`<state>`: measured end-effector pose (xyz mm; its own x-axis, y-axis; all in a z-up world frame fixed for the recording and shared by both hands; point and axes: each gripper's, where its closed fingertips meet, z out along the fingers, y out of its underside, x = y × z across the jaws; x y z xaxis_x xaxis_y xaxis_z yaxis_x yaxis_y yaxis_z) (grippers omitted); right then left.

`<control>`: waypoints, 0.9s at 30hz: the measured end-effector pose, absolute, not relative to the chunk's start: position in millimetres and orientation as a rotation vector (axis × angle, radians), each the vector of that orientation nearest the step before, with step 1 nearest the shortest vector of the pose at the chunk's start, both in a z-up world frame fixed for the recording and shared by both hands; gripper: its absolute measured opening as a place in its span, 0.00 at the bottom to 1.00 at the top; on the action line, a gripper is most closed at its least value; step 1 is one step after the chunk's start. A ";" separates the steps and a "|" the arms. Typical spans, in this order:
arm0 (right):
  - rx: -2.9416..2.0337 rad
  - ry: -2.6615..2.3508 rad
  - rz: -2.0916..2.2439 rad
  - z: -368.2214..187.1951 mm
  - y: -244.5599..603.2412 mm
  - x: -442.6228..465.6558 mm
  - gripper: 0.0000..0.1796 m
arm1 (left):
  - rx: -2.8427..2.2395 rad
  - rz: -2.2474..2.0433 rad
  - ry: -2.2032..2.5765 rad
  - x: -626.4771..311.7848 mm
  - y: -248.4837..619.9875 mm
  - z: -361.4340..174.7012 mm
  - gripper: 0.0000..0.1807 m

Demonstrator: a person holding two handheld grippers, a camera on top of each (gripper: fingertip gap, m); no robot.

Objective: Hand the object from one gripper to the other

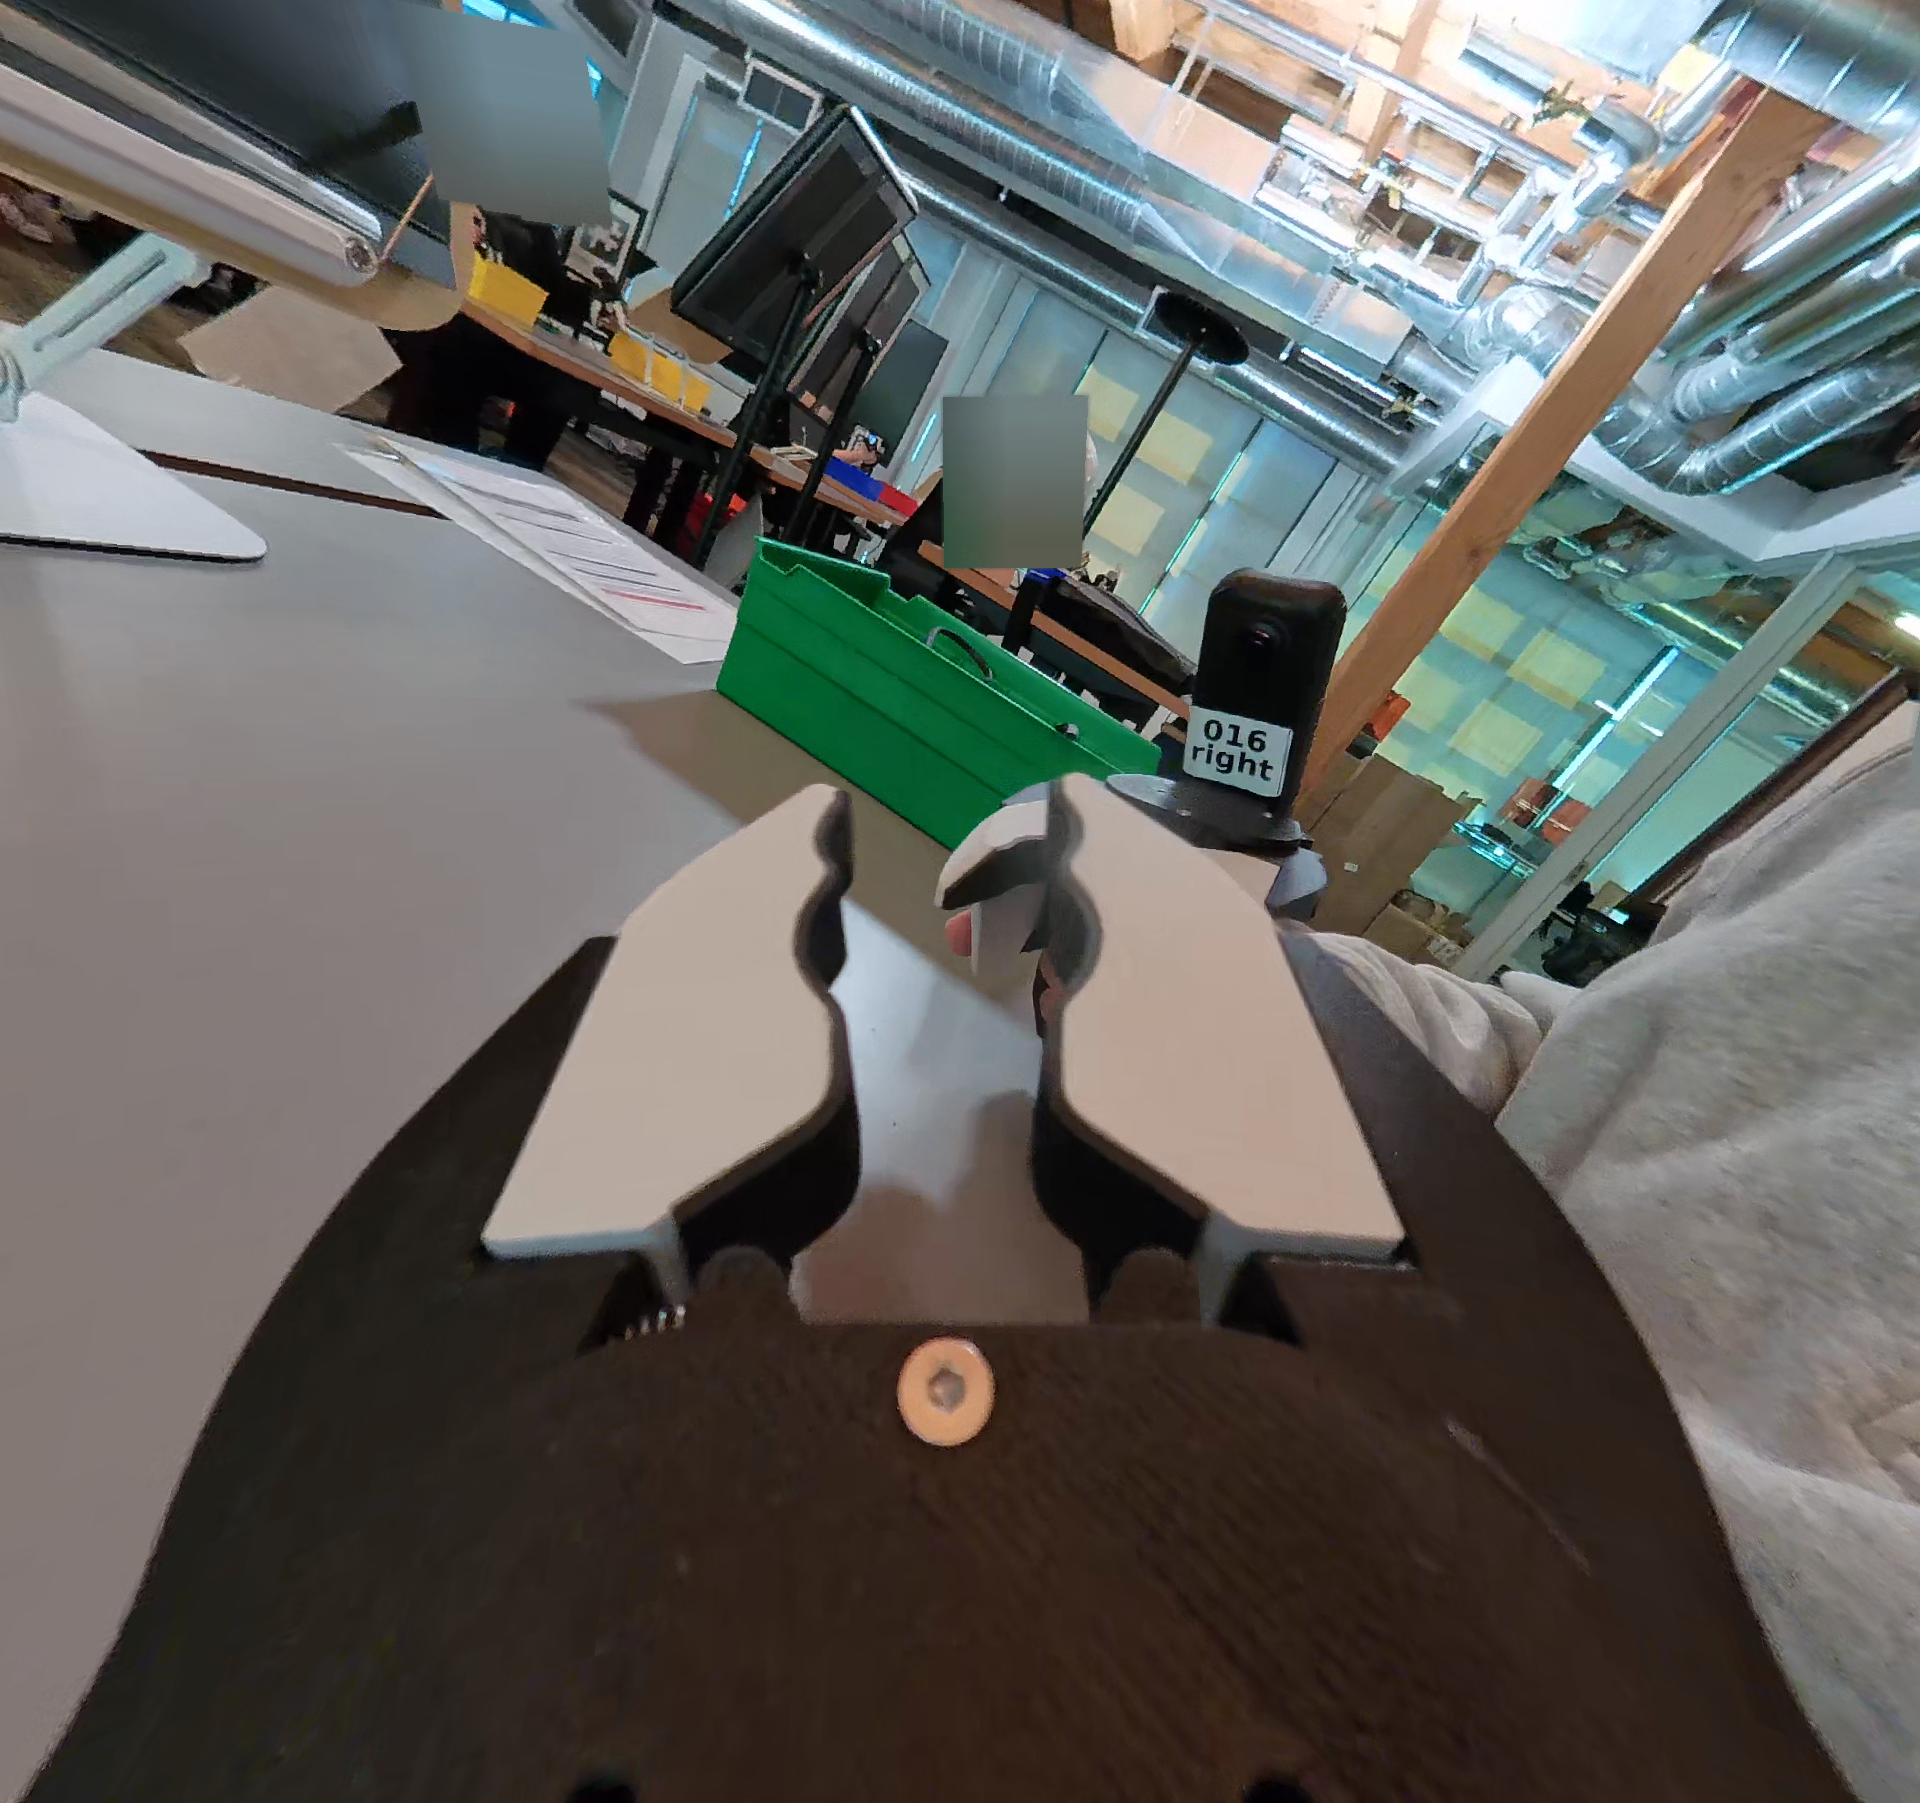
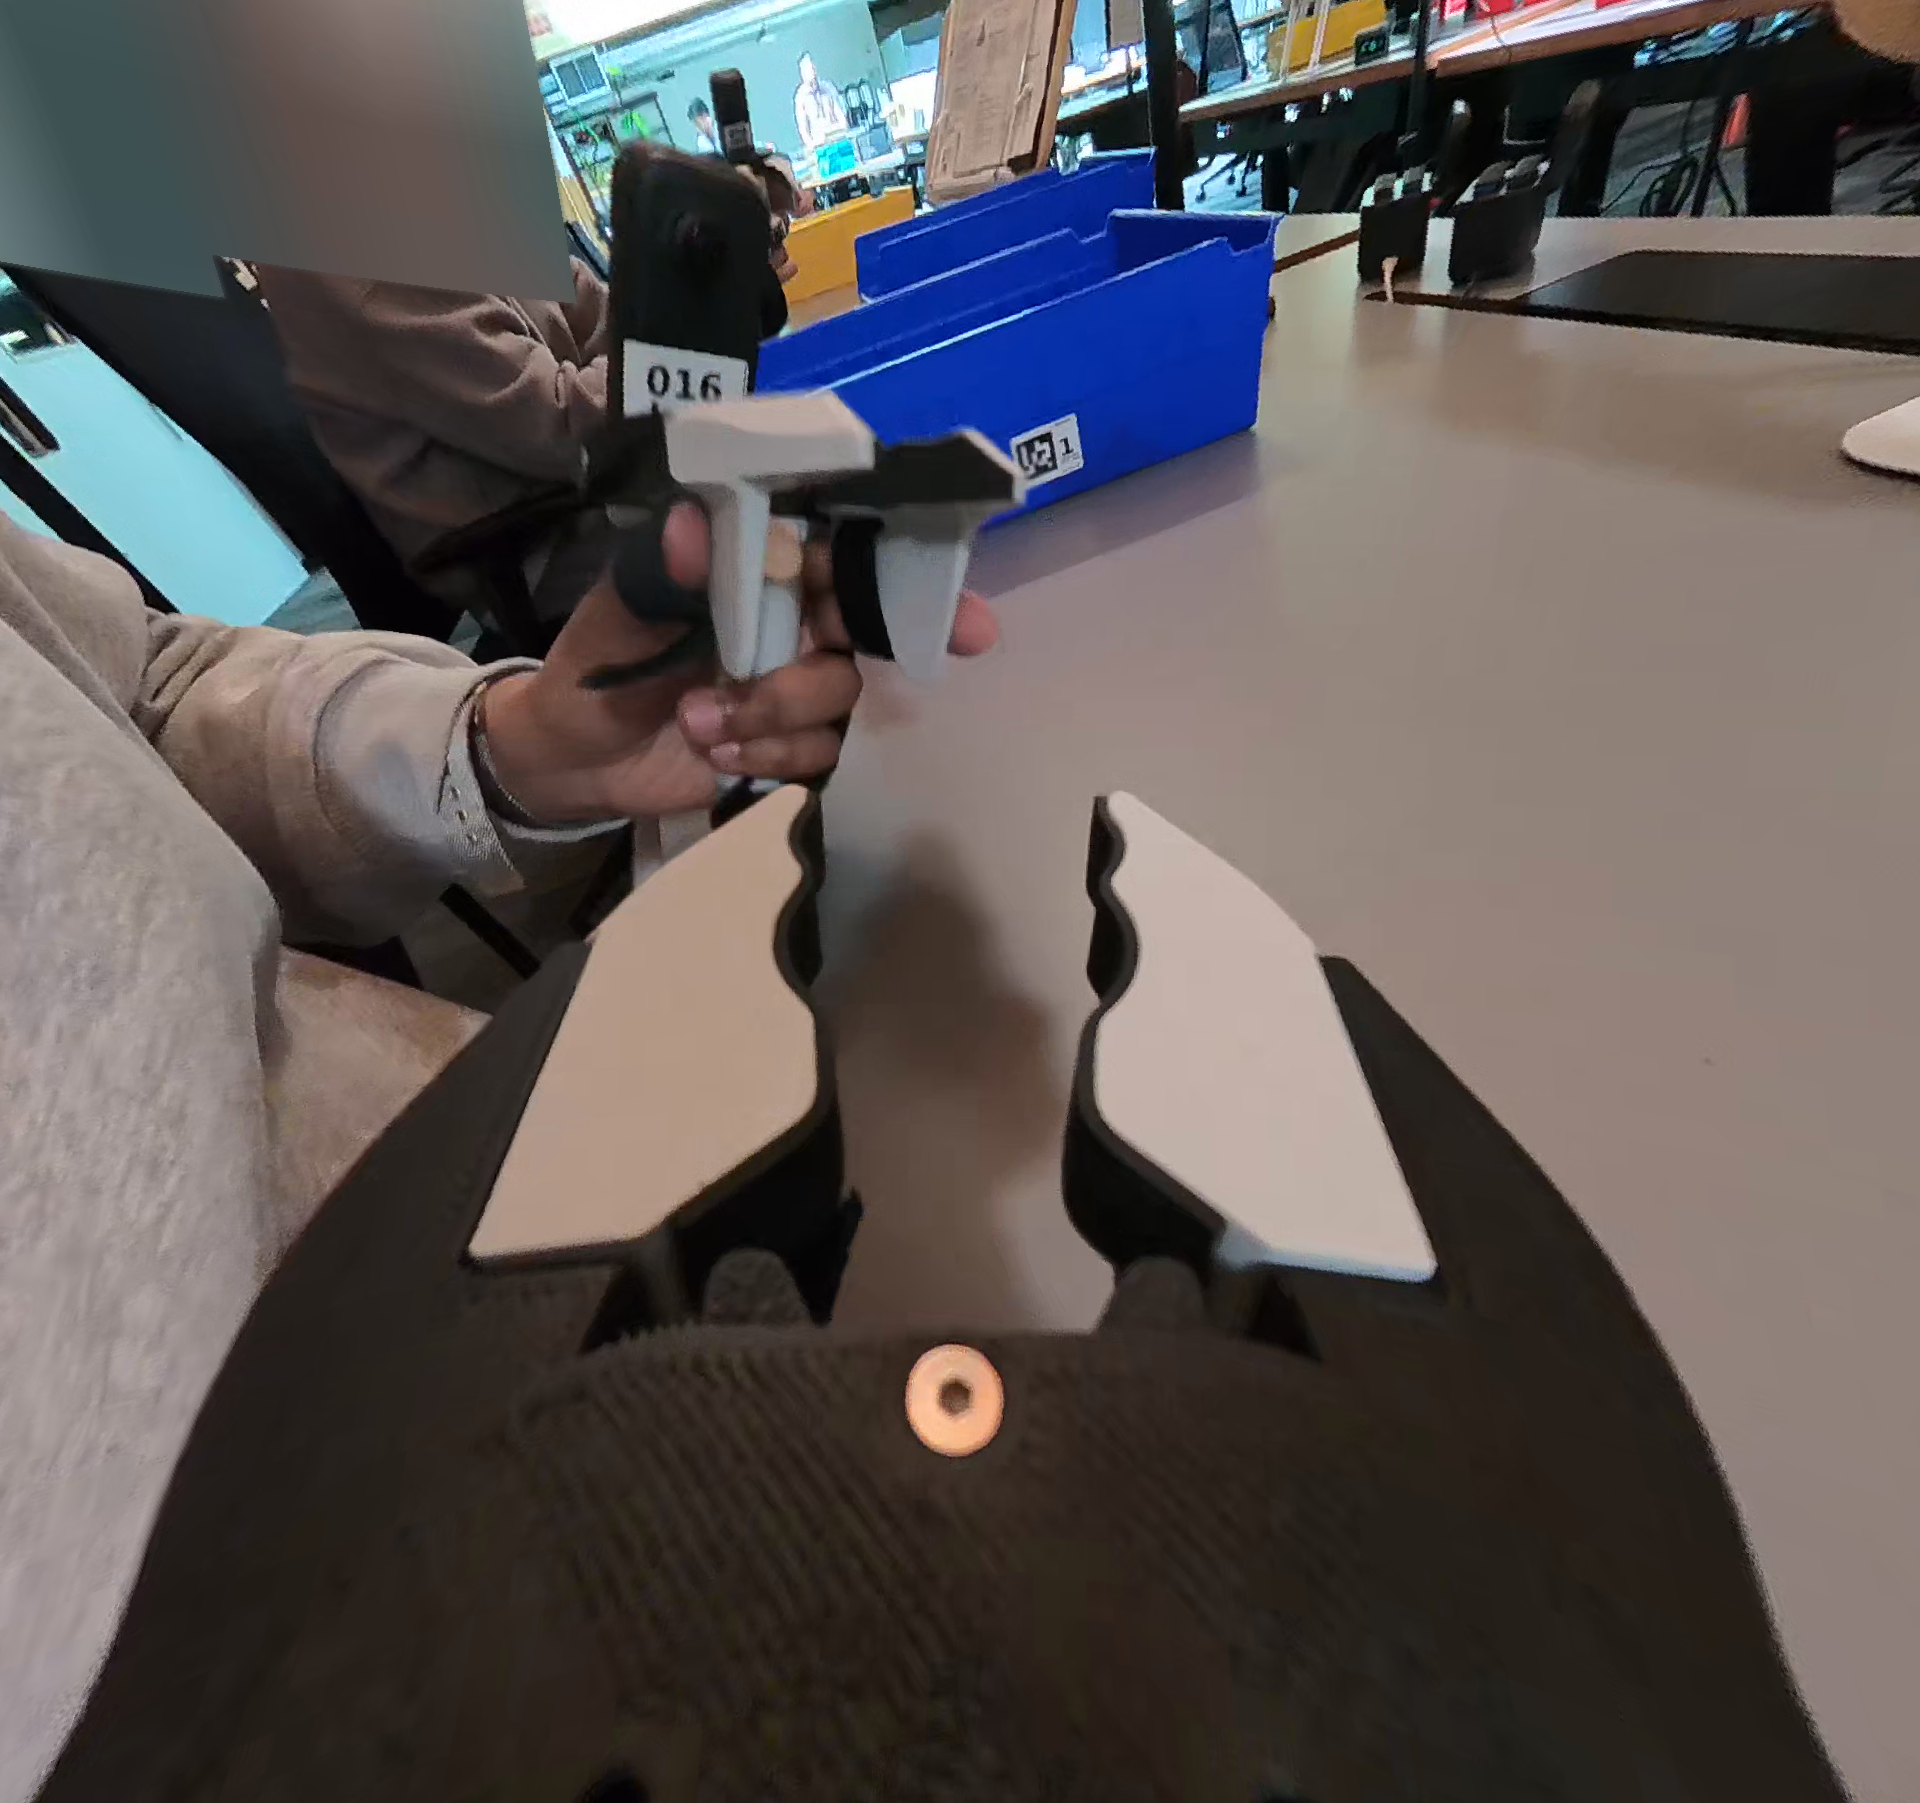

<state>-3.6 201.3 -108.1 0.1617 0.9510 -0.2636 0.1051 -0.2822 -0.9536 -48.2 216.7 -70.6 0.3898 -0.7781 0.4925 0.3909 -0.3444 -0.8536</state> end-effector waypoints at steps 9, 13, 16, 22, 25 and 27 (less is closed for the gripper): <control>-1.570 -1.021 1.226 -106.2 203.5 5.9 0.26 | -1.536 -0.548 0.209 -253.7 240.3 20.4 0.20; -1.587 -0.980 1.282 -105.5 207.7 8.8 0.26 | -1.905 -0.191 -0.020 -379.7 232.4 -33.2 0.21; -1.591 -0.947 1.324 -103.0 208.4 10.1 0.26 | -2.030 0.214 -0.023 -444.9 217.1 -79.9 0.21; -1.599 -0.919 1.340 -101.9 211.2 10.0 0.26 | -2.256 0.621 0.281 -462.6 210.5 -129.7 0.20; -1.610 -0.927 1.341 -104.4 210.9 7.9 0.26 | -2.339 0.502 0.306 -447.1 214.2 -144.4 0.25; -1.611 -0.927 1.341 -104.7 211.1 7.5 0.26 | -2.349 0.471 0.311 -443.1 215.8 -146.0 0.26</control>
